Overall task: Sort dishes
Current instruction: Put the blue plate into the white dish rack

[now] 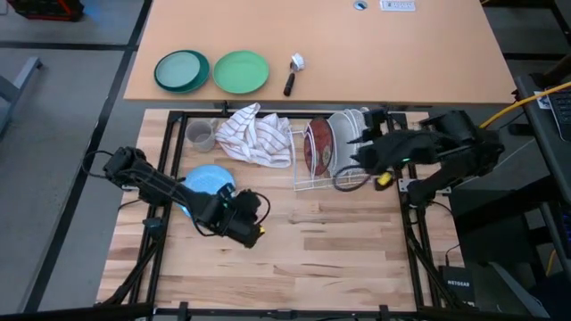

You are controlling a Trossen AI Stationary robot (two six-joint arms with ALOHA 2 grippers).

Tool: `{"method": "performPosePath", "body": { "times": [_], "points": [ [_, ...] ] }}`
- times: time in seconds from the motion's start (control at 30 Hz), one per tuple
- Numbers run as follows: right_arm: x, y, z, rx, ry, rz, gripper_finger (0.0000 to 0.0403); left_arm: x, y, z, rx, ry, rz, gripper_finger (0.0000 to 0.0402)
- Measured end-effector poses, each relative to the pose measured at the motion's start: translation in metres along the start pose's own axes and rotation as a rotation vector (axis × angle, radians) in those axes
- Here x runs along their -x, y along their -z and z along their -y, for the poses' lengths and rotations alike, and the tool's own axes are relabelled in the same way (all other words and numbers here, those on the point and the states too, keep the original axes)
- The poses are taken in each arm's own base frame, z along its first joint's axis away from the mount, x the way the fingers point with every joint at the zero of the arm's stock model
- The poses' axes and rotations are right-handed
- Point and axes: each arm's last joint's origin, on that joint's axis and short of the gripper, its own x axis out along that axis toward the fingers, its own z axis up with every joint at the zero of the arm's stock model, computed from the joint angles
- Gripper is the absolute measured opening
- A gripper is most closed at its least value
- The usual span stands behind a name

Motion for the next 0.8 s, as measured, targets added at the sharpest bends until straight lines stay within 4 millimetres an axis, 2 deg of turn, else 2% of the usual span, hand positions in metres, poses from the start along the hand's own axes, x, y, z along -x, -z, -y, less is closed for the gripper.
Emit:
{"method": "performPosePath", "body": {
  "times": [0.1, 0.17, 0.3, 0.4, 0.5, 0.63, 0.8],
  "points": [
    [0.016, 0.022, 0.0, -0.039, -0.011, 0.024, 0.0166, -0.002, 0.014, -0.002, 0.026, -0.03, -0.062, 0.0109],
    [0.024, 0.044, -0.003, -0.093, 0.015, 0.009, 0.0166, -0.004, 0.024, -0.006, 0.042, -0.062, -0.11, 0.0109],
    [0.026, 0.091, -0.023, -0.231, 0.074, -0.033, 0.0166, -0.009, 0.041, -0.012, 0.069, -0.124, -0.177, 0.0109],
    [0.015, 0.119, -0.043, -0.345, 0.092, -0.023, 0.0166, -0.016, 0.051, -0.016, 0.099, -0.161, -0.199, 0.0109],
    [-0.003, 0.137, -0.063, -0.41, 0.078, 0.029, 0.0166, -0.025, 0.06, -0.021, 0.111, -0.194, -0.223, 0.0109],
    [-0.029, 0.147, -0.087, -0.426, 0.044, 0.095, 0.0166, -0.035, 0.071, -0.027, 0.132, -0.235, -0.232, 0.0109],
    [-0.061, 0.154, -0.111, -0.406, 0.006, 0.075, 0.0166, -0.048, 0.082, -0.026, 0.13, -0.19, -0.219, 0.0109]
  ]
}}
